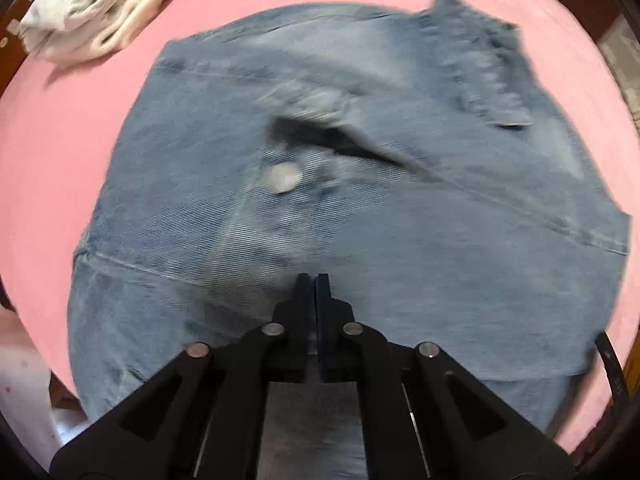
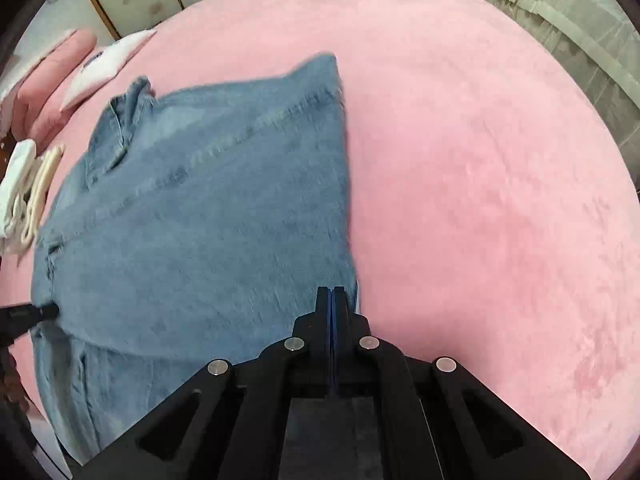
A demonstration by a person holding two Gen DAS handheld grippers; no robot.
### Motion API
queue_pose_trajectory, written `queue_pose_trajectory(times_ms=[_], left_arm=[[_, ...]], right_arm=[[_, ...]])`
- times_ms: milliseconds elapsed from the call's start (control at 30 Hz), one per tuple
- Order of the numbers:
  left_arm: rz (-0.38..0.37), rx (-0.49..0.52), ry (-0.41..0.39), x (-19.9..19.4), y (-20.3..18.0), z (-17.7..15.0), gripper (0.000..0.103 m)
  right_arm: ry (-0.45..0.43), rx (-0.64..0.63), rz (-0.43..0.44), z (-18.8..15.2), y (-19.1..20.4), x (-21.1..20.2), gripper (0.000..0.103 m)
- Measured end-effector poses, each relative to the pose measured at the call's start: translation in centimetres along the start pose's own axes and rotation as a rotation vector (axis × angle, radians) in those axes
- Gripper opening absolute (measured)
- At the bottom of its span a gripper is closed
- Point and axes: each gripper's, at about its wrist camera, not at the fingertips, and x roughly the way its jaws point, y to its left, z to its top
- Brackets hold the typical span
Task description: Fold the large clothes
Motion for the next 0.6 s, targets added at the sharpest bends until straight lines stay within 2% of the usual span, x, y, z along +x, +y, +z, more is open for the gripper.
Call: queue_pose_trajectory(times_ms=[67, 100, 133, 167, 233, 300, 333, 367, 433, 500, 533, 600], left_arm=[[-0.118, 0.031, -0.039, -0.8, -2.5, 0.6, 0.001], [-0.163, 0.049, -0.057, -1.1, -3.7, 1.0, 0.001], [-0.199, 0.066, -0.071, -1.1, -5.4, 1.6, 0.001], [-0.206, 0.074, -0.067, -1.0, -6.9, 2.0, 0.001], [-0.196, 0.082, -0.042, 0.0, -9.5, 3.3, 0.001], [-0.188, 0.072, -0.040, 0.7, -10.0, 3.8, 0.001], [-0.175, 0.063, -0.046, 0.5, -9.9, 3.2, 0.001], [-0.149, 0.050, -0.054, 1.0, -9.8, 4.0, 0.001], [-0.115, 0.030, -0.066, 1.7, -8.8, 4.8, 0.001], [-0.078, 0.000, -0.089, 1.8, -6.6, 5.8, 0.001], [-0.021, -0.001, -0.109, 1.7, -5.4, 6.1, 0.001], [0.142, 0.004, -0.137, 2.0, -3.4, 6.5, 0.001]], right_arm=[[-0.012, -0.008, 0.183, 1.5, 2.9, 0.6, 0.000], [0.009, -0.039, 0.278, 2.3, 5.0, 1.5, 0.000], [0.030, -0.065, 0.333, 2.8, 6.6, 2.2, 0.000], [0.056, -0.108, 0.406, 3.5, 8.9, 3.5, 0.000], [0.086, -0.165, 0.467, 4.2, 12.5, 5.6, 0.000], [0.112, -0.210, 0.464, 5.1, 15.2, 7.6, 0.000], [0.100, -0.212, 0.451, 5.6, 16.0, 8.2, 0.000], [0.088, -0.203, 0.450, 5.8, 16.8, 8.8, 0.000], [0.056, -0.153, 0.444, 7.6, 16.5, 9.8, 0.000], [0.023, -0.124, 0.379, 9.8, 15.3, 10.8, 0.000], [-0.001, -0.105, 0.308, 10.6, 14.2, 10.9, 0.000], [-0.052, -0.053, 0.160, 12.1, 11.2, 11.2, 0.000]])
